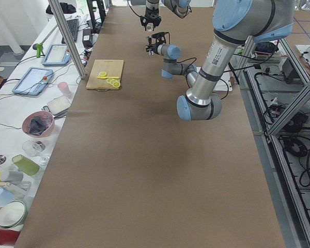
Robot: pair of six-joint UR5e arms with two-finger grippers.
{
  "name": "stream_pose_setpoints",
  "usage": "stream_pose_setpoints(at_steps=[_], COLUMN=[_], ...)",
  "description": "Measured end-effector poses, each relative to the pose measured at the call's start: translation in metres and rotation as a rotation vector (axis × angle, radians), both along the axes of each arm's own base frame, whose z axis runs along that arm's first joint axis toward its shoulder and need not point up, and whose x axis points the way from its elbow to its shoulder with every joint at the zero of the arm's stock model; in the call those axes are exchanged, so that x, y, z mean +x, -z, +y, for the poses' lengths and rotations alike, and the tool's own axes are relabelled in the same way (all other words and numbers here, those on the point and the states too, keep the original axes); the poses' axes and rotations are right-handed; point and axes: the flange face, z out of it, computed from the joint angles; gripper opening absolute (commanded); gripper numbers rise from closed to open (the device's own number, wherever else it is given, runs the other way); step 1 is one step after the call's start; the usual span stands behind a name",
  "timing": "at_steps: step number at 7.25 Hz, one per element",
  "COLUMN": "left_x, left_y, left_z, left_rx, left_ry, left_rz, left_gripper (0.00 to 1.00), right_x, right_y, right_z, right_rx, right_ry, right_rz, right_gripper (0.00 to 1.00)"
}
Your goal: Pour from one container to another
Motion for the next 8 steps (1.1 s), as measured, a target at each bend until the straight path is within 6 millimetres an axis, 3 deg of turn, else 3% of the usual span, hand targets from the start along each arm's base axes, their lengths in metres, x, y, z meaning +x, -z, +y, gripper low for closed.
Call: stream_pose_setpoints(at_steps=[4, 8], left_x=[-0.005, -0.006], left_y=[0.0, 0.001], left_z=[-0.005, -0.005], left_rx=[0.002, 0.002], left_ry=[0.008, 0.008], left_rz=[0.006, 0.007], left_gripper=[0.0, 0.0], right_x=[-0.005, -0.023], right_y=[0.007, 0.017], right_z=[0.002, 0.001], right_rx=[-0.001, 0.007], right_ry=[0.006, 0.037], right_rz=[0.029, 0.078], right_gripper=[0.0, 0.0])
